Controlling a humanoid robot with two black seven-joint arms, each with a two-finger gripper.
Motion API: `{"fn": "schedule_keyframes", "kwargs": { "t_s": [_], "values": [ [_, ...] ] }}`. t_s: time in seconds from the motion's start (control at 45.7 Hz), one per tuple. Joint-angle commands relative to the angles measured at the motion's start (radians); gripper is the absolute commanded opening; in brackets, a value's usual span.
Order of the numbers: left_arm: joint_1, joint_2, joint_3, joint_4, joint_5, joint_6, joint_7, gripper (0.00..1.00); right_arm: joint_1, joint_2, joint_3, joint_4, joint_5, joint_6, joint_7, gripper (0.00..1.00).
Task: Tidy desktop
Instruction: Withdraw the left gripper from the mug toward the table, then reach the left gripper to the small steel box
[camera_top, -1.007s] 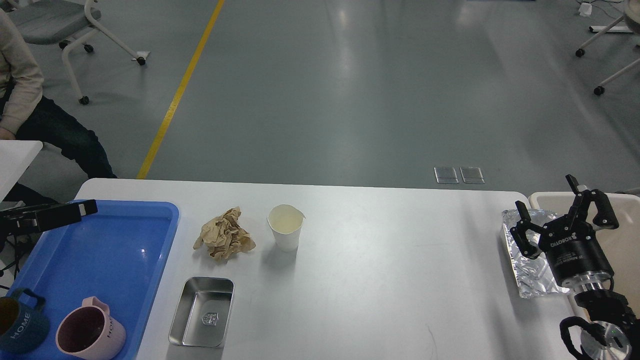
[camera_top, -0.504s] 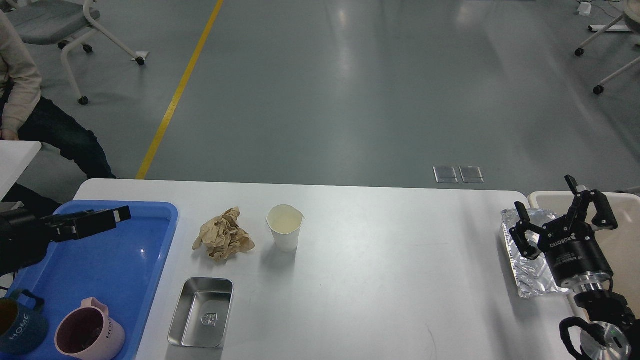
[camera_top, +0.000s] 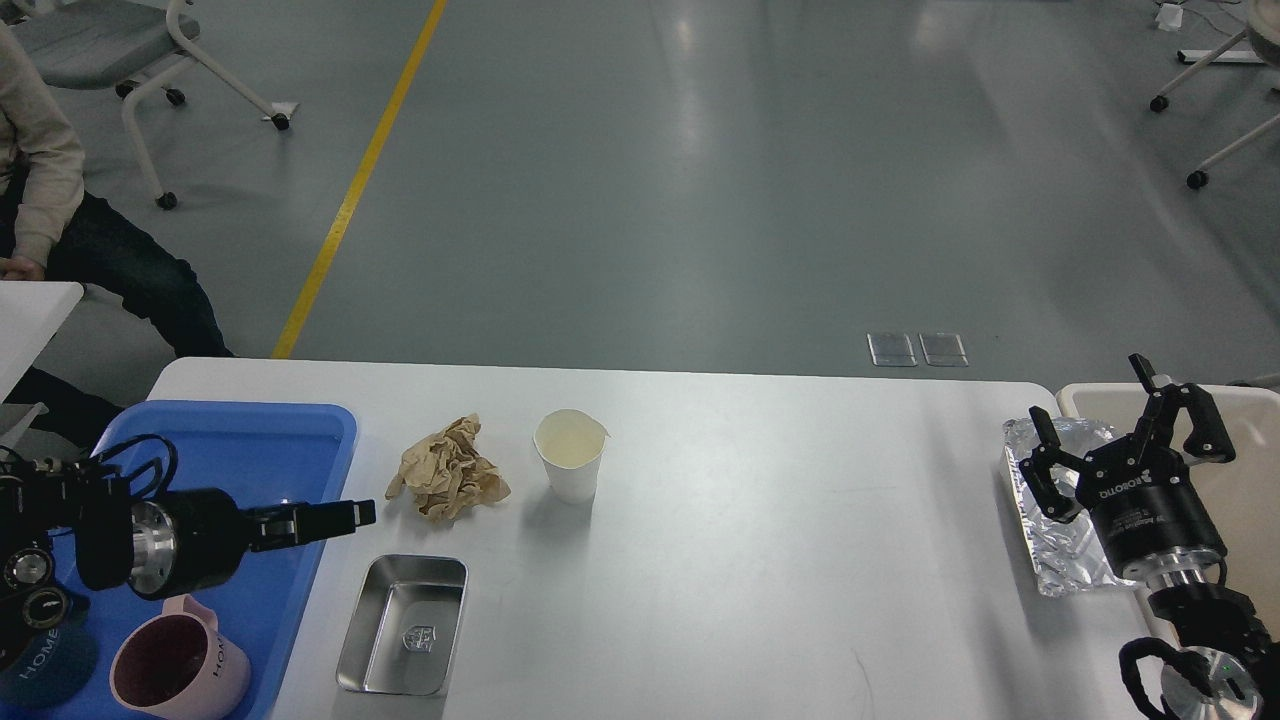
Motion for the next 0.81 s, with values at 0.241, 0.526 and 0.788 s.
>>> {"fn": "schedule_keyframes", "kwargs": {
  "t_s": [0.241, 0.526, 0.788],
  "values": [
    [-0.004, -0.102, 0.113, 0.105, 0.042, 0.003, 0.017, 0.86, 0.000, 0.000, 0.004, -0.010, 0.000, 0.000, 0.001, 1.00],
    [-0.007, -0.154, 0.116, 0.156, 0.042, 0.002, 0.025, 0.81, 0.000, 0.000, 0.006, -0.016, 0.000, 0.000, 0.001, 1.00],
    [-0.006, -0.191, 0.170, 0.179, 0.042, 0.003, 0.025, 0.80, -0.001, -0.009, 0.012, -0.019, 0.000, 0.000, 0.001, 1.00]
  ]
}}
